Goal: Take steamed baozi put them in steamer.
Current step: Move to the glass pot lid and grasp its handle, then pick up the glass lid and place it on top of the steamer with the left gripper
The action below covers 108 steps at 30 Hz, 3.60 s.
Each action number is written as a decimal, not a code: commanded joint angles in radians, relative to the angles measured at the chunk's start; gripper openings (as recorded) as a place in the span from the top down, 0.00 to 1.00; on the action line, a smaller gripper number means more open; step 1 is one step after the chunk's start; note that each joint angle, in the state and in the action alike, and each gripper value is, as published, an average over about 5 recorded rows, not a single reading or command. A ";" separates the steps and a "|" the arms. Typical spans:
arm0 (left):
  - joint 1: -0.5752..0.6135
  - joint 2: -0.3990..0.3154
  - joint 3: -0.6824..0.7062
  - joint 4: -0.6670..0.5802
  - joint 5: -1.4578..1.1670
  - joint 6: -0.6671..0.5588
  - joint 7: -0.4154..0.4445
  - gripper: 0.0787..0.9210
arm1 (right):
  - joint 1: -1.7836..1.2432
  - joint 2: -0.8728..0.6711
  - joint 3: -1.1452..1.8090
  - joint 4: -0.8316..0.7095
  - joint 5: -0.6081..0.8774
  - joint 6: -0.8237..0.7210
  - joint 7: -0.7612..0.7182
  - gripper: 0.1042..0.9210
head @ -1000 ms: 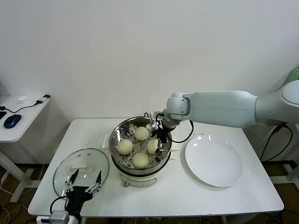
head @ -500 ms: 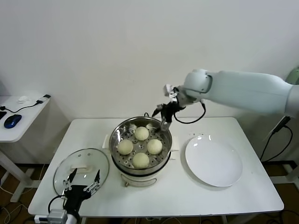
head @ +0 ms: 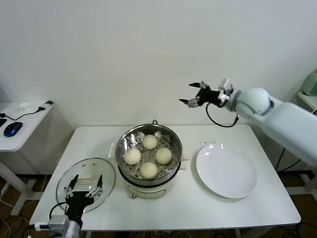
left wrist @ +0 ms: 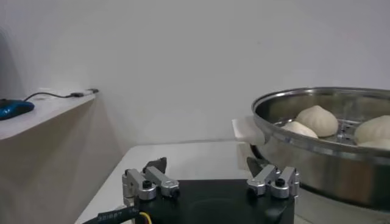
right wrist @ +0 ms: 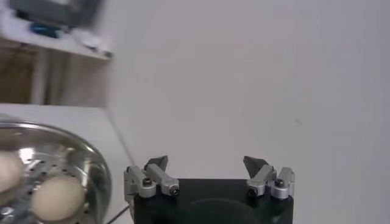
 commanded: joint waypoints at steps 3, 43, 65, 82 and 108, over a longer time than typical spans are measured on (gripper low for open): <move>-0.048 0.024 -0.021 0.019 -0.033 0.022 -0.010 0.12 | -1.267 0.087 1.218 0.189 -0.191 0.153 0.161 0.12; -0.091 0.203 -0.025 0.589 1.296 -0.449 -0.478 0.12 | -1.552 0.609 1.229 0.160 -0.480 0.445 0.181 0.12; -0.239 0.226 -0.013 0.724 1.311 -0.401 -0.435 0.12 | -1.553 0.639 1.237 0.170 -0.502 0.416 0.194 0.12; -0.313 0.184 0.020 0.753 1.351 -0.325 -0.402 0.16 | -1.551 0.647 1.241 0.153 -0.499 0.421 0.198 0.12; -0.328 0.139 0.015 0.770 1.371 -0.294 -0.426 0.95 | -1.548 0.653 1.236 0.144 -0.503 0.428 0.196 0.12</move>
